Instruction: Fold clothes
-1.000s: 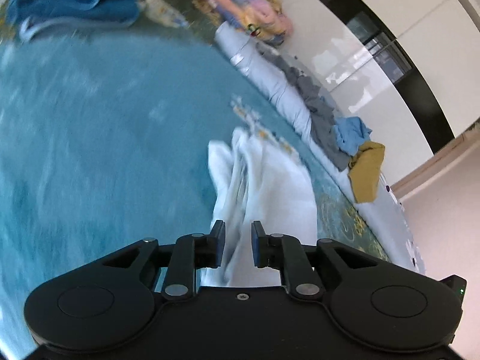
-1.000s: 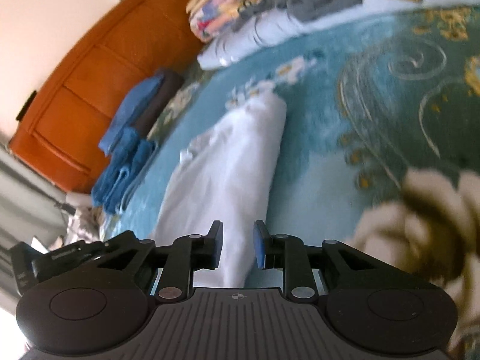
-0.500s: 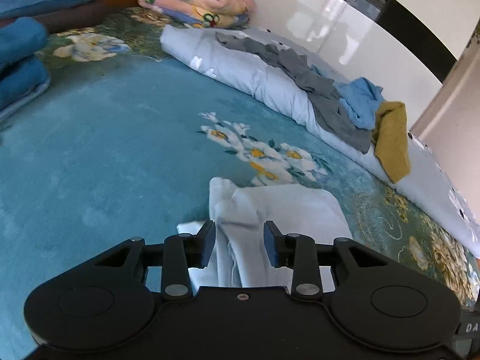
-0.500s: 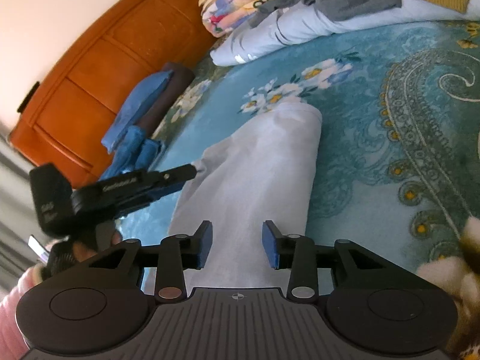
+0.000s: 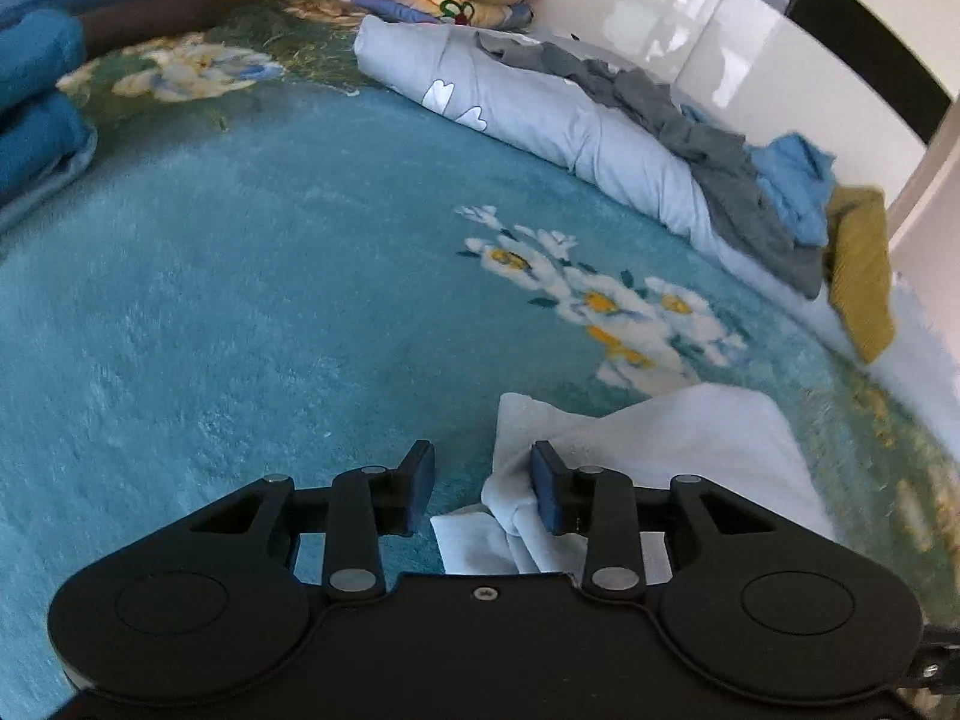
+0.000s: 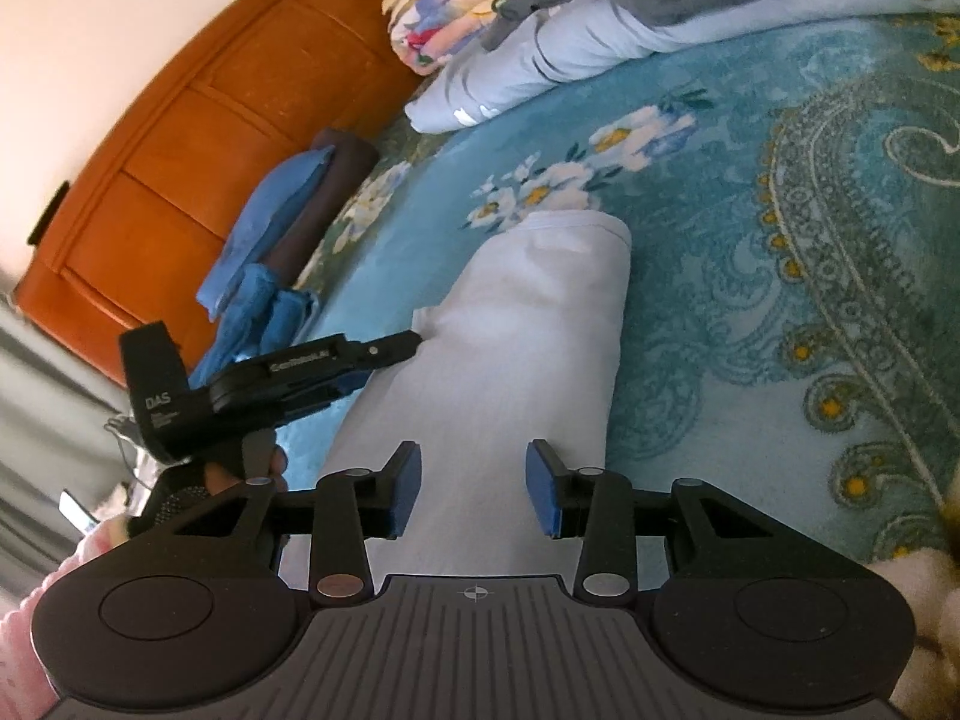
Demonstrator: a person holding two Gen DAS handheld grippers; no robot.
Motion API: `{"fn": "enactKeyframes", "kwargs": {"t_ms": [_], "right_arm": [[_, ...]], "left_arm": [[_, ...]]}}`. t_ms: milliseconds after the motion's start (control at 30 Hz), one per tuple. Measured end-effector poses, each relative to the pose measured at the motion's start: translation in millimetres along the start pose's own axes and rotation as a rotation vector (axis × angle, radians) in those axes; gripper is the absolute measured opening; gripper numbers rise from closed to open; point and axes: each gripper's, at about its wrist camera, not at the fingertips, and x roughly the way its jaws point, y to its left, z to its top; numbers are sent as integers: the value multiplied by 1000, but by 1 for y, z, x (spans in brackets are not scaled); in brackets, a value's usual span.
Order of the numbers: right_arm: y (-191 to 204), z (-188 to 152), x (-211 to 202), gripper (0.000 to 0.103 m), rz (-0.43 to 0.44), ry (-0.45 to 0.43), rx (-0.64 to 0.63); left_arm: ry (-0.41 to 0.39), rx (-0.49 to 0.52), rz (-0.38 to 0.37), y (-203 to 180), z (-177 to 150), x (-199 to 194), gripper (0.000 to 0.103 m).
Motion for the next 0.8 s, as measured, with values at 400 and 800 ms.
{"fn": "enactKeyframes", "kwargs": {"t_ms": [400,800], "right_arm": [[-35,-36,-41,41,-32,33,119],[-26,-62,-20,42,111,132,216]], "left_arm": [[160,-224,-278,33,-32,-42,52],[154,-281,-304,19,-23,-6,66]]}}
